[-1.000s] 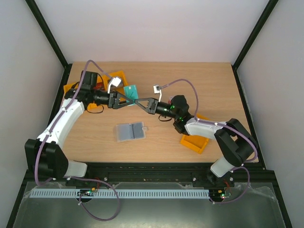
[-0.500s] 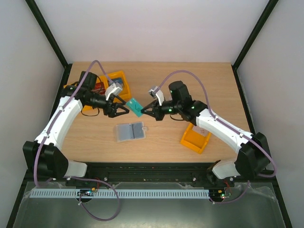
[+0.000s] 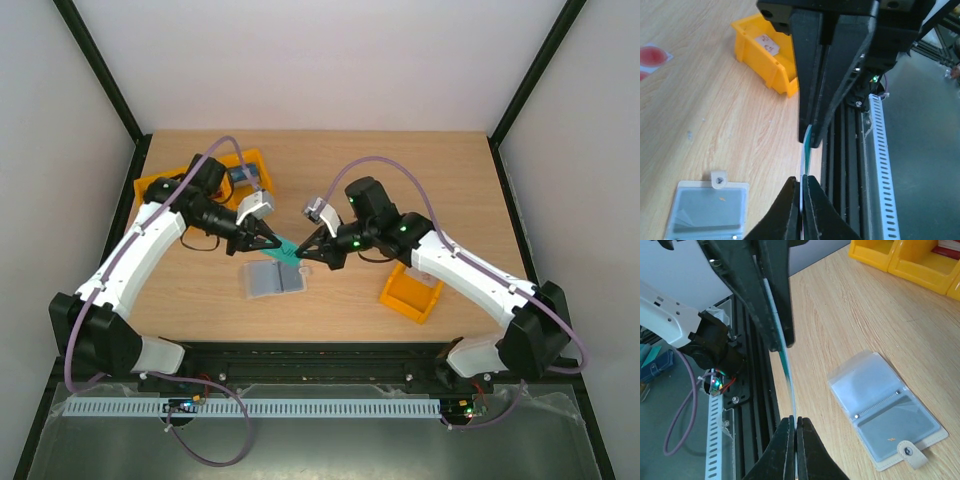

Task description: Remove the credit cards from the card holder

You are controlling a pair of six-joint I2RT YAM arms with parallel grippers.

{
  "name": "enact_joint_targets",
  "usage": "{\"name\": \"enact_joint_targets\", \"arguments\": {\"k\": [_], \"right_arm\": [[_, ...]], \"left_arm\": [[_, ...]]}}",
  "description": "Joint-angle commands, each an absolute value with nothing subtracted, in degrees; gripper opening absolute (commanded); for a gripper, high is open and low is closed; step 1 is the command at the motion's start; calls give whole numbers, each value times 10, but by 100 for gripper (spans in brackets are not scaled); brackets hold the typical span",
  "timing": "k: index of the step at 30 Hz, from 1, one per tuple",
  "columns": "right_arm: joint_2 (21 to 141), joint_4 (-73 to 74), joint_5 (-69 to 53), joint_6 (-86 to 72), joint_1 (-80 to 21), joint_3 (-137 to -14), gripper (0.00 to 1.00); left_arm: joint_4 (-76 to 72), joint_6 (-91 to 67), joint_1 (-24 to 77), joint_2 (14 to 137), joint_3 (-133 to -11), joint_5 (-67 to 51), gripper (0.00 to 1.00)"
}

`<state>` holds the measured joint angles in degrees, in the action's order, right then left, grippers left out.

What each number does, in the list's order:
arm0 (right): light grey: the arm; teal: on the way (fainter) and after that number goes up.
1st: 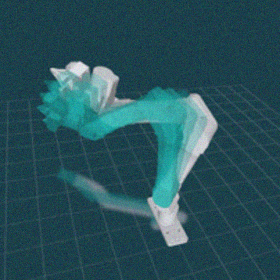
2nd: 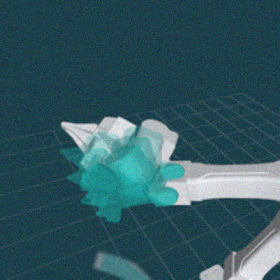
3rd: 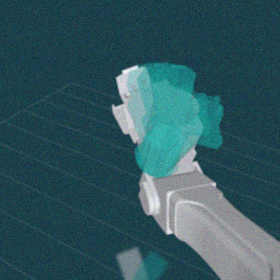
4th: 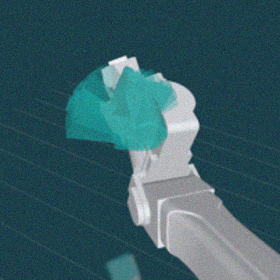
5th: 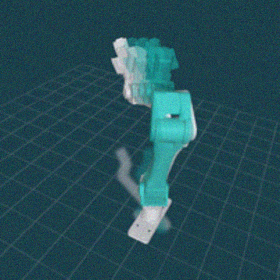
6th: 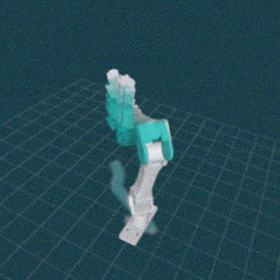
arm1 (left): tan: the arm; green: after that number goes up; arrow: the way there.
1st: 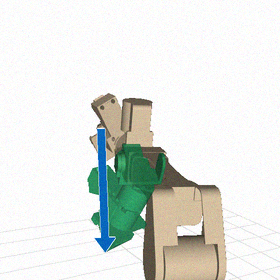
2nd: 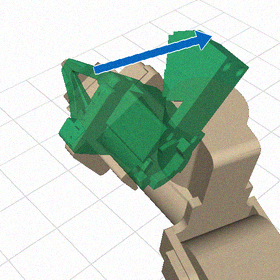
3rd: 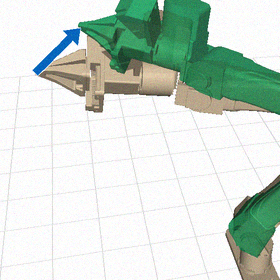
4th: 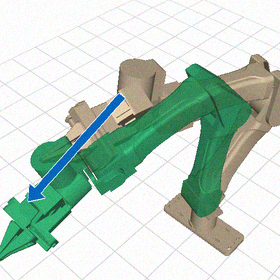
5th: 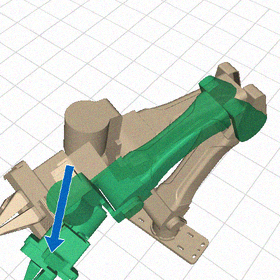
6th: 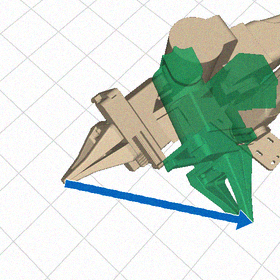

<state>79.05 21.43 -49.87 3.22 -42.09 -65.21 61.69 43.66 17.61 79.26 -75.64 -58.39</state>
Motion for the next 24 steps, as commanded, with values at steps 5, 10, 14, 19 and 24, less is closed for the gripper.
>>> {"name": "enact_joint_targets", "arguments": {"k": [5,10,14,19,24], "right_arm": [[737,102,-456,-45,-421,-619,47],[718,-248,-441,-267,-419,-481,61],[745,-401,-408,-391,-419,-439,55],[767,-479,-429,-438,-419,-433,23],[753,-406,-383,-403,-412,-444,2]], "left_arm": [[589,389,169,777,-763,-614,2],[518,283,143,774,-776,-650,2],[495,244,139,774,-782,-687,2],[479,217,136,774,-776,-696,2],[429,160,121,762,-744,-664,20]]}}
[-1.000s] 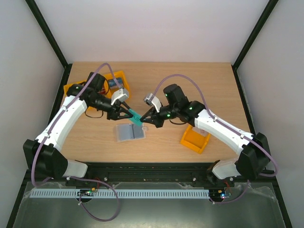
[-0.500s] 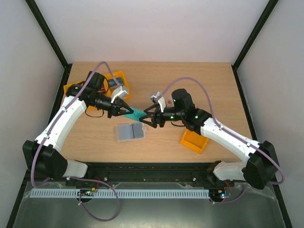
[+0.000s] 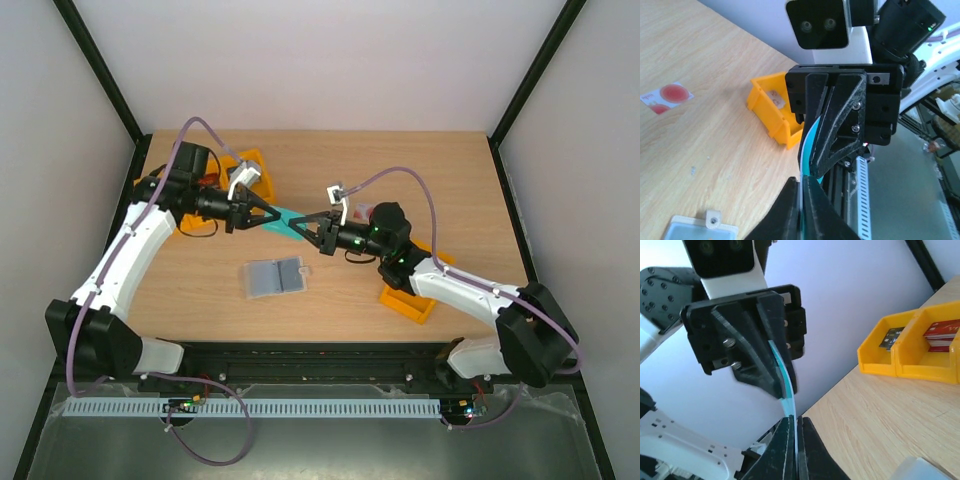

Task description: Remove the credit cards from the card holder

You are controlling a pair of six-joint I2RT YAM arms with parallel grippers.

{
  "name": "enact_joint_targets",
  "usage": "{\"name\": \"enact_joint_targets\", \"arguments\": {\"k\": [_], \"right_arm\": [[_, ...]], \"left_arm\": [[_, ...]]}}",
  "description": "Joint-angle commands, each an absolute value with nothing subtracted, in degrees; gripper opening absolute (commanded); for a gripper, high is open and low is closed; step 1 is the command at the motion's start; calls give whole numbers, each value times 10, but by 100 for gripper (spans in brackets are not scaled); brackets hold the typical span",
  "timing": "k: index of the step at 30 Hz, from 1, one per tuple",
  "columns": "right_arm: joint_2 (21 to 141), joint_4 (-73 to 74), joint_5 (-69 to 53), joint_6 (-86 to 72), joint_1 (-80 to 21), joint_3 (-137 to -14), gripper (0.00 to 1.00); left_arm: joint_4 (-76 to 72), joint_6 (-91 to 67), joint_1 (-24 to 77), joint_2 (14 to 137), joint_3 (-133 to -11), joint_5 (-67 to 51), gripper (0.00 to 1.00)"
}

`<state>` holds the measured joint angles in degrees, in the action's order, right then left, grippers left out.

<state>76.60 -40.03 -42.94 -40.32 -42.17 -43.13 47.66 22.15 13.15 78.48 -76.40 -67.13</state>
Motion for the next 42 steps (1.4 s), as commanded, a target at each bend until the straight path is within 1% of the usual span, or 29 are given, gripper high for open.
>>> {"name": "enact_joint_targets", "arguments": {"k": [1,2,3,4,5,6,8,10,17,21,23,27,30,33,37,39,40,42], "right_arm": [[757,-349,-364,-387,-404,-462,2],[767,-282,-348,-362,-392,-487,2],[787,-170,-337,-334,-377,-523,2],[809,-82,-320,-305,-355,-562,2],[837,-7,-299,-279,-342,-601,2],[865,67,-277,-251,-333,-643,2],[927,190,-249,-198,-320,-721,2],[985,263,-262,-160,-308,-777,2],[1178,386,-378,-99,-297,-927,2],[1237,392,-374,-96,-295,-957,2],[1258,396,-356,-96,-292,-968,8],[1270,411,-242,-105,-289,-997,32],[1276,438,-184,-106,-290,-1032,46],[1264,459,-147,-113,-292,-1040,52],[1195,454,-50,-136,-326,-977,55],[1141,422,-53,-153,-361,-917,56],[1118,403,-71,-160,-380,-861,56],[1086,372,-109,-182,-415,-798,57]], "left_arm": [[402,124,116,758,-728,-630,50],[371,88,110,752,-707,-587,73],[344,62,101,745,-682,-539,89],[321,43,90,739,-656,-496,97],[304,30,83,734,-629,-460,99],[294,25,78,731,-608,-426,99],[277,21,77,725,-570,-407,99],[249,-2,76,720,-535,-400,99],[134,-180,37,711,-405,-368,99],[112,-234,36,727,-377,-356,99],[90,-259,36,733,-358,-370,99],[78,-285,36,741,-332,-363,99],[77,-302,36,748,-318,-347,99],[65,-317,36,754,-294,-347,99],[62,-326,39,765,-282,-347,99],[62,-329,44,769,-280,-347,99],[63,-329,47,771,-280,-348,99],[63,-329,51,774,-276,-352,99]]}}
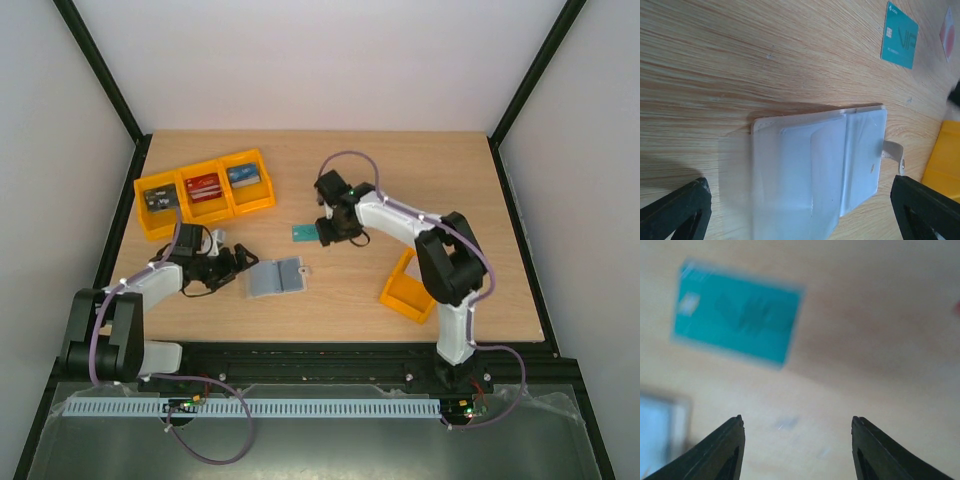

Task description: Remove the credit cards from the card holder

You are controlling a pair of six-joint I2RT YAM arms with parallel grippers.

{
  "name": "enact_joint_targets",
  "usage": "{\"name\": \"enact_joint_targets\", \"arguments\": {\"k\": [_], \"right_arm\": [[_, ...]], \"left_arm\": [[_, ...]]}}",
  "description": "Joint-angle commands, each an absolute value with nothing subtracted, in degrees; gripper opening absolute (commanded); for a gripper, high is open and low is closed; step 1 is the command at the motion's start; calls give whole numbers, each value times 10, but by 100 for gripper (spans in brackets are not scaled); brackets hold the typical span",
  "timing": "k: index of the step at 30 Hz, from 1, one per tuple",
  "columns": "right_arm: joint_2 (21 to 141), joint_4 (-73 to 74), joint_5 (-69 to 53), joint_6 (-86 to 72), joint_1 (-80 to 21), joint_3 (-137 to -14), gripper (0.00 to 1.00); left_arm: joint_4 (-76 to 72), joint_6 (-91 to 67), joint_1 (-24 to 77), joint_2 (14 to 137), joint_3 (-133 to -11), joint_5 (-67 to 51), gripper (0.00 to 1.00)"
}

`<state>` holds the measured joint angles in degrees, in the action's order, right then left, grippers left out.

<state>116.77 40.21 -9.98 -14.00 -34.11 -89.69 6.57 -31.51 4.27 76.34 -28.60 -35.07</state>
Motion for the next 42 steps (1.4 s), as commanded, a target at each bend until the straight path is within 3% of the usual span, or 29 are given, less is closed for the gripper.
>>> {"name": "enact_joint_targets", "arguments": {"k": [1,8,15,20,25,26,29,30,35,42], "right_arm": [[1076,362,-120,-196,-428,-772,57],[1054,261,-168,-279,-505,-665,56],[1078,168,-224,-325,-516,-640,45],[1090,141,-238,-335,-516,-650,36],[1091,117,-256,-343,-517,-648,31],[1089,118,-255,-341,-516,-648,31],[1073,113,-253,-335,-515,-640,31],[1060,108,-251,-332,-511,-633,31],[960,66,-289,-279,-468,-582,44],[767,-48,-408,-227,-371,-528,69]], "left_arm": [[63,-331,54,776,-275,-354,99],[56,-332,86,803,-272,-354,99],[45,-334,106,818,-271,-354,99],[32,-337,121,829,-272,-365,88],[9,-334,135,841,-280,-377,63],[7,-331,135,841,-281,-380,53],[9,-317,135,836,-291,-386,10],[16,-307,134,833,-301,-387,3],[106,-170,126,809,-426,-424,2],[381,100,122,776,-702,-507,2]]}}
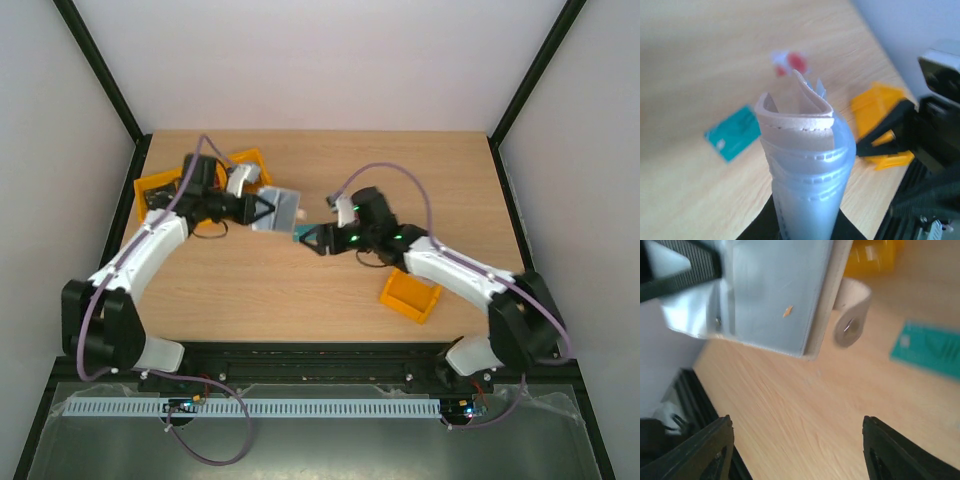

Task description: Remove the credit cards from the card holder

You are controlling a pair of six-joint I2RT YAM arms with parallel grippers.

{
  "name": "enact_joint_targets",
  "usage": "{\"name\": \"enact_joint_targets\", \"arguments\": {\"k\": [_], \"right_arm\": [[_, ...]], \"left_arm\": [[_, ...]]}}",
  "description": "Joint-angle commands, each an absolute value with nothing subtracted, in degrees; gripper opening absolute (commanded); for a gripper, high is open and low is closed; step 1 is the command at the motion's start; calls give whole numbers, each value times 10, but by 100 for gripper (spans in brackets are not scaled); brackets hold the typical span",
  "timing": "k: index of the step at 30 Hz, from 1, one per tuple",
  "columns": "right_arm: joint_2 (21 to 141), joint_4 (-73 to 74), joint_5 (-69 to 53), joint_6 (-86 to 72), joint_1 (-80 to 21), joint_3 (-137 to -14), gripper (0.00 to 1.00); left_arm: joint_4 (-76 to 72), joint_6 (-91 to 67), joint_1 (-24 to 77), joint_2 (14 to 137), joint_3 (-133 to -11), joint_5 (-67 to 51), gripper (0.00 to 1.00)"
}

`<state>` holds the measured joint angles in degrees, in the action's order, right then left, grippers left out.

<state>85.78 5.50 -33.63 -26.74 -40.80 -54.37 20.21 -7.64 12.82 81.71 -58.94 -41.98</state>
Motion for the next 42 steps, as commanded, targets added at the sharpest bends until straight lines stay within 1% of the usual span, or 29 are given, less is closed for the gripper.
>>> {"name": "enact_joint_targets", "arguments": {"k": [1,3,5,8,11,14,18,20,30,33,36,38,39,40,41,42], "right_arm": [[747,-67,-410,-223,-367,-527,72],[716,-98,-411,-215,-366,-528,76],[708,-110,-419,-207,-365,-538,78],[708,-124,-420,-213,-365,-551,77],[721,-144,-465,-228,-366,-566,75],[724,-154,-457,-236,-366,-575,70],[722,-154,-415,-231,-367,-576,57],[724,-153,-422,-224,-368,-579,56],[747,-165,-442,-199,-412,-611,57],[748,-202,-478,-213,-419,-606,61],[748,-274,-524,-252,-422,-587,67],[749,-308,-536,-275,-424,-580,68],[748,-318,-536,-284,-424,-578,64],[748,-324,-532,-291,-425,-577,57],[748,-328,-525,-299,-425,-577,46],[748,-327,-514,-306,-425,-578,34]], "left_arm": [[418,126,122,773,-735,-537,2],[481,170,124,768,-789,-591,2],[530,202,128,763,-833,-621,2],[559,214,133,752,-879,-616,2],[562,210,138,744,-904,-584,2],[566,211,143,743,-910,-577,2],[579,226,148,742,-917,-601,2],[582,229,152,741,-918,-600,2],[590,243,163,747,-919,-617,2],[590,245,163,746,-917,-621,2],[591,250,163,746,-912,-628,2],[588,249,163,747,-905,-632,2],[585,247,163,747,-899,-633,2],[582,245,163,747,-895,-631,2],[576,239,163,747,-889,-629,2],[570,232,163,747,-884,-622,2]]}}
